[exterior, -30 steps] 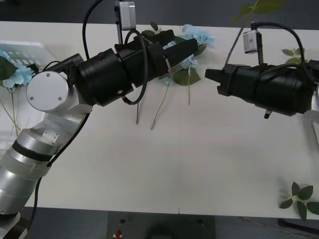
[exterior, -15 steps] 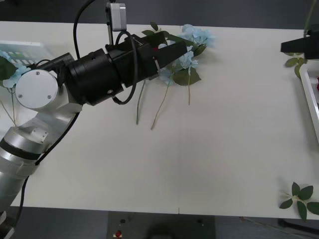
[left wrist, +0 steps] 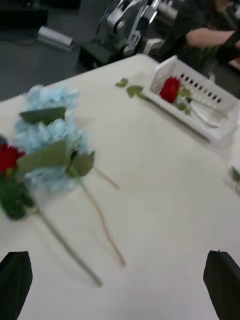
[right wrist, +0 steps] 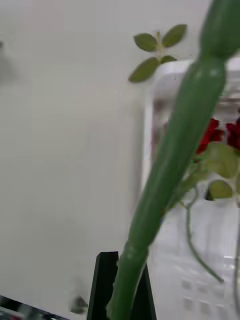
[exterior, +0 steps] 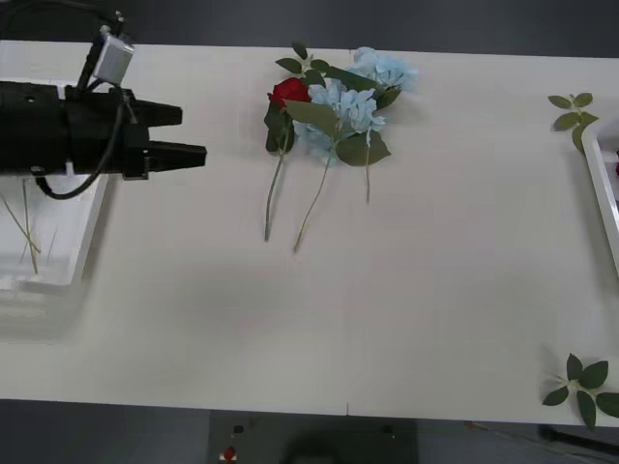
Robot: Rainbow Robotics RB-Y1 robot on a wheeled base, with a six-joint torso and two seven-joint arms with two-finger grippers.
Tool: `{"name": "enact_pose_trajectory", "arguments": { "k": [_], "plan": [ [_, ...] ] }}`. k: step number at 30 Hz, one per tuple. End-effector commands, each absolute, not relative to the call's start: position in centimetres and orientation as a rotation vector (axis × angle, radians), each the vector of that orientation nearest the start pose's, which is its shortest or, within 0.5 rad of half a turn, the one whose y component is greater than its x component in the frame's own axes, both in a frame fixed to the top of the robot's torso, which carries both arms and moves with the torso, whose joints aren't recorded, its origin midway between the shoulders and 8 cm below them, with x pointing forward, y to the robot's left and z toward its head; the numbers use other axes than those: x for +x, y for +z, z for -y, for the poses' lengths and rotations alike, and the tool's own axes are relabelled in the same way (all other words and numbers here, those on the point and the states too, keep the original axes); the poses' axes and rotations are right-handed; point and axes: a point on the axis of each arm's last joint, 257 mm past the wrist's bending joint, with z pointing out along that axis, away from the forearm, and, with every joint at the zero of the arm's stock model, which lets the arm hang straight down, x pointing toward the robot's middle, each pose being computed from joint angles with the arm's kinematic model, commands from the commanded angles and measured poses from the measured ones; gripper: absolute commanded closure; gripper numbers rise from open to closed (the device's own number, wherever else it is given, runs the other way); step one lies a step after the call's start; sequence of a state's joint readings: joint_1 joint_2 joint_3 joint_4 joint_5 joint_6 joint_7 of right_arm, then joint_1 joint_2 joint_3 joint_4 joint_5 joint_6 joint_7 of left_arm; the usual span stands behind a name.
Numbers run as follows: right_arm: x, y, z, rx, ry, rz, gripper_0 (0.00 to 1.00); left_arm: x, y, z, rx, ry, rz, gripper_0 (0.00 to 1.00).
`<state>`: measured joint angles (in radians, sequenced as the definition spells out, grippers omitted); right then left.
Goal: Put the red flowers into the right box and the blue flowers into the left box
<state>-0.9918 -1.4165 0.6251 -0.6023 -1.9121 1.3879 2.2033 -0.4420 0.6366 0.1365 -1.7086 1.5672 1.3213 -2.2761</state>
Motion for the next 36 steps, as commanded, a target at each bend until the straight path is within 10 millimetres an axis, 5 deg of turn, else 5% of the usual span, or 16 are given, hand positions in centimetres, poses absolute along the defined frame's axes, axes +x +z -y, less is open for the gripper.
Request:
{"name": "enact_pose_trajectory", "arguments": {
  "k": [1, 6, 13, 20, 29, 33, 34, 36],
  "plan": [
    [46.6, -8.0, 60.0, -0.076, 0.17, -2.553, 1.0, 48.0, -6.9, -16.9, 0.987, -0.671, -1.888, 0.0],
    [44.2, -13.0, 64.7, -0.022, -0.028, -2.662, 1.0, 49.6, -9.1, -19.9, 0.927, -0.509, -2.042, 0.0],
    [42.7, -18.9, 68.0, 0.078, -0.189, -2.723, 1.0, 52.7, -10.2, -20.7, 0.838, -0.324, -2.122, 0.0],
    [42.8, -23.9, 69.3, 0.126, -0.307, -2.71, 1.0, 55.5, -10.1, -17.9, 0.696, -0.226, -2.179, 0.0],
    [43.2, -26.1, 69.0, 0.135, -0.348, -2.707, 0.99, 57.9, -11.2, -13.5, 0.566, -0.108, -2.183, 0.0],
    [43.7, -25.9, 68.6, 0.154, -0.318, -2.689, 0.21, 59.4, -12.5, -11.7, 0.54, -0.075, -2.183, 0.0],
    [43.9, -25.9, 68.4, 0.157, -0.307, -2.683, 0.09, 59.9, -13.0, -11.2, 0.534, -0.066, -2.178, 0.0],
    [44.0, -25.9, 68.2, 0.16, -0.293, -2.679, 0.08, 60.6, -13.6, -10.9, 0.524, -0.053, -2.169, 0.0]
  ]
}}
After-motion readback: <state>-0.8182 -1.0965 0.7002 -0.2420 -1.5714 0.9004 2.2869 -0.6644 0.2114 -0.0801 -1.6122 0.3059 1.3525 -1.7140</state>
